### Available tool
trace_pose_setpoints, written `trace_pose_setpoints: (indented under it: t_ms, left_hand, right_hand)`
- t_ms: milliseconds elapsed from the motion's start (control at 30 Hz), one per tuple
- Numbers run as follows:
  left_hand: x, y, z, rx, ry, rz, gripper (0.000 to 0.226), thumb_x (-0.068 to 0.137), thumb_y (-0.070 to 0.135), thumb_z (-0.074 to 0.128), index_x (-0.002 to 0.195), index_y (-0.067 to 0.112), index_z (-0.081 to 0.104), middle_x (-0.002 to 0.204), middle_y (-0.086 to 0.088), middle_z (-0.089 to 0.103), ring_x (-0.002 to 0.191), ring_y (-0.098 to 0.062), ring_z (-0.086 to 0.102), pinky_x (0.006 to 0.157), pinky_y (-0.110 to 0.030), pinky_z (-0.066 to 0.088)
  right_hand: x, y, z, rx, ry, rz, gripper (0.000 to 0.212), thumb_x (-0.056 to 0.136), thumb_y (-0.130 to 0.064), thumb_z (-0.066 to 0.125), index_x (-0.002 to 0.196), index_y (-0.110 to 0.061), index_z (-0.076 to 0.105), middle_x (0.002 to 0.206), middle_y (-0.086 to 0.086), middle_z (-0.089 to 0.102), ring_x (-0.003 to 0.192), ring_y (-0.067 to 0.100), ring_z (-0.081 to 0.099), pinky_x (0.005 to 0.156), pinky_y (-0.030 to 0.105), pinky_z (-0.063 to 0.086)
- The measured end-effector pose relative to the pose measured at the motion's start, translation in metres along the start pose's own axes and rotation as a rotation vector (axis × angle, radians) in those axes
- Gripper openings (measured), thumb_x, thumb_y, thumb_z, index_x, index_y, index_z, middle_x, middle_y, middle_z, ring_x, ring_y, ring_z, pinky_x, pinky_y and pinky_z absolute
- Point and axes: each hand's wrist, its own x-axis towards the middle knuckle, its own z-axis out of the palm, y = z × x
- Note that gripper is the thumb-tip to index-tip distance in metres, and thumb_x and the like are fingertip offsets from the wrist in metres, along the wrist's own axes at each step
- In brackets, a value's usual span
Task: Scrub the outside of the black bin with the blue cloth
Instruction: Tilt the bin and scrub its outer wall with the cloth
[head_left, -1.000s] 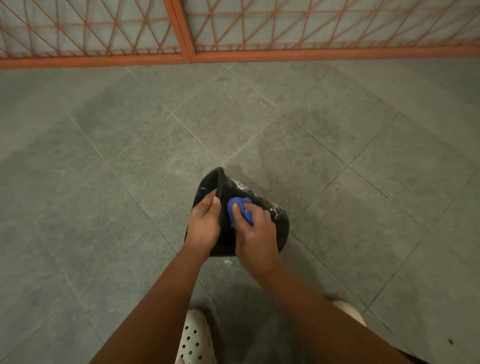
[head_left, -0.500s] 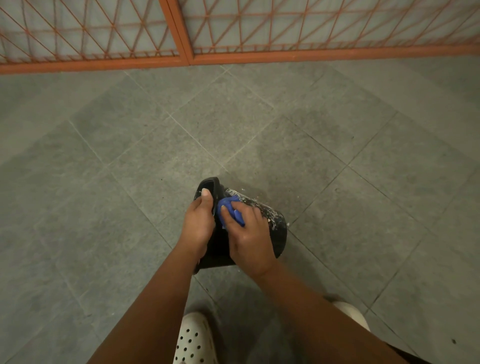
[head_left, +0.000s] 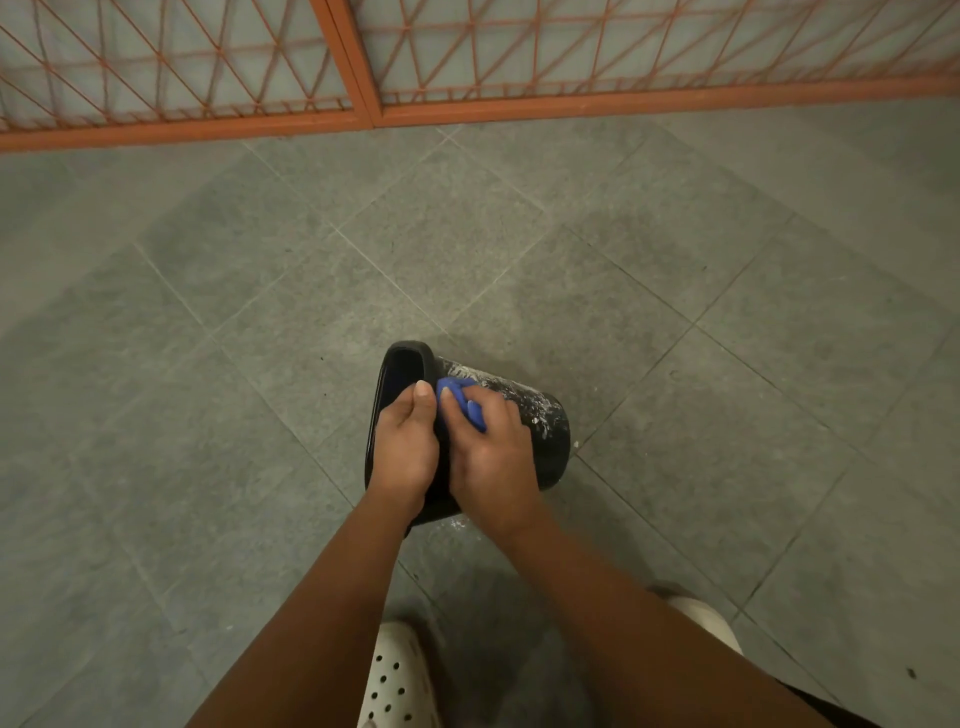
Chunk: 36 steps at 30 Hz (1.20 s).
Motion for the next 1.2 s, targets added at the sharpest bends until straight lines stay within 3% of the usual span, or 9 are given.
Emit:
trace_pose_setpoints:
  t_ms: [133, 300, 467, 633, 800, 900, 1000, 1100, 1200]
  left_hand:
    - [-0.003, -0.003, -0.002, -0.008, -0.007, 0.0, 0.04, 0.099, 0.038, 0.039, 0.094, 0.009, 0.067, 0.096, -0.023, 0.067, 0.097, -0.042, 0.063, 0.093, -0.057, 0.048]
    - [-0.005, 0.003, 0.005, -0.038, -0.013, -0.011, 0.039, 0.102, 0.027, 0.037, 0.096, 0.003, 0.067, 0.095, -0.019, 0.07, 0.095, -0.03, 0.067, 0.09, -0.04, 0.053]
    - [-0.004, -0.003, 0.0, 0.028, -0.013, 0.054, 0.038, 0.101, 0.032, 0.038, 0.089, 0.009, 0.066, 0.093, -0.025, 0.064, 0.092, -0.044, 0.061, 0.09, -0.058, 0.048]
    - [-0.002, -0.006, 0.004, 0.124, 0.045, 0.067, 0.039, 0.102, 0.034, 0.034, 0.094, 0.012, 0.065, 0.089, -0.011, 0.069, 0.087, -0.026, 0.067, 0.086, -0.048, 0.053]
    - [0.001, -0.006, 0.005, 0.172, 0.068, 0.101, 0.039, 0.102, 0.03, 0.035, 0.088, 0.003, 0.06, 0.084, -0.018, 0.066, 0.081, -0.035, 0.063, 0.077, -0.046, 0.053]
    - [0.002, -0.008, 0.002, 0.174, 0.108, 0.085, 0.038, 0.102, 0.029, 0.035, 0.088, 0.004, 0.061, 0.081, -0.012, 0.065, 0.074, -0.025, 0.061, 0.074, -0.04, 0.051]
    - [0.004, -0.011, 0.001, 0.162, 0.126, 0.055, 0.037, 0.102, 0.032, 0.034, 0.093, 0.012, 0.063, 0.089, -0.01, 0.068, 0.088, -0.024, 0.065, 0.083, -0.039, 0.053]
    - [0.004, -0.012, 0.002, 0.171, 0.139, 0.046, 0.037, 0.102, 0.032, 0.034, 0.093, 0.011, 0.063, 0.09, -0.011, 0.068, 0.088, -0.023, 0.065, 0.083, -0.039, 0.053]
    - [0.004, -0.012, 0.002, 0.227, 0.155, 0.08, 0.04, 0.102, 0.03, 0.034, 0.09, 0.003, 0.061, 0.087, -0.02, 0.065, 0.08, -0.029, 0.062, 0.078, -0.043, 0.051]
  right_hand:
    - [0.007, 0.016, -0.001, -0.068, 0.021, 0.062, 0.041, 0.09, -0.024, 0.047, 0.129, -0.015, 0.049, 0.114, 0.014, 0.057, 0.095, 0.03, 0.054, 0.073, 0.045, 0.051]
    - [-0.016, 0.005, -0.004, -0.069, 0.031, -0.027, 0.041, 0.092, -0.021, 0.048, 0.132, -0.014, 0.046, 0.117, 0.016, 0.056, 0.094, 0.029, 0.054, 0.07, 0.041, 0.05]
    - [0.018, 0.007, -0.006, -0.13, -0.042, 0.027, 0.043, 0.088, -0.026, 0.041, 0.127, -0.015, 0.055, 0.113, 0.013, 0.057, 0.094, 0.031, 0.055, 0.07, 0.042, 0.051]
    - [0.008, 0.026, -0.002, -0.135, -0.051, 0.198, 0.044, 0.087, -0.028, 0.04, 0.129, -0.016, 0.049, 0.1, 0.014, 0.058, 0.088, 0.032, 0.056, 0.068, 0.041, 0.052]
    - [0.0, -0.005, -0.002, -0.04, -0.069, 0.116, 0.041, 0.09, -0.023, 0.05, 0.131, -0.021, 0.051, 0.119, 0.01, 0.053, 0.105, 0.03, 0.049, 0.079, 0.045, 0.047]
    - [0.008, -0.001, -0.001, -0.076, -0.06, 0.09, 0.042, 0.092, -0.034, 0.04, 0.131, -0.022, 0.051, 0.112, 0.011, 0.056, 0.094, 0.029, 0.054, 0.07, 0.041, 0.05]
    - [0.001, 0.021, 0.003, -0.129, -0.015, 0.195, 0.042, 0.089, -0.029, 0.04, 0.125, -0.014, 0.056, 0.103, 0.015, 0.058, 0.087, 0.031, 0.056, 0.061, 0.044, 0.054]
    - [-0.008, 0.015, 0.002, -0.142, 0.002, 0.247, 0.044, 0.087, -0.03, 0.038, 0.123, -0.013, 0.057, 0.103, 0.015, 0.058, 0.086, 0.032, 0.056, 0.06, 0.043, 0.054]
    - [-0.004, 0.004, 0.001, -0.141, -0.017, 0.143, 0.042, 0.087, -0.029, 0.039, 0.124, -0.015, 0.056, 0.105, 0.013, 0.058, 0.087, 0.031, 0.055, 0.064, 0.042, 0.052]
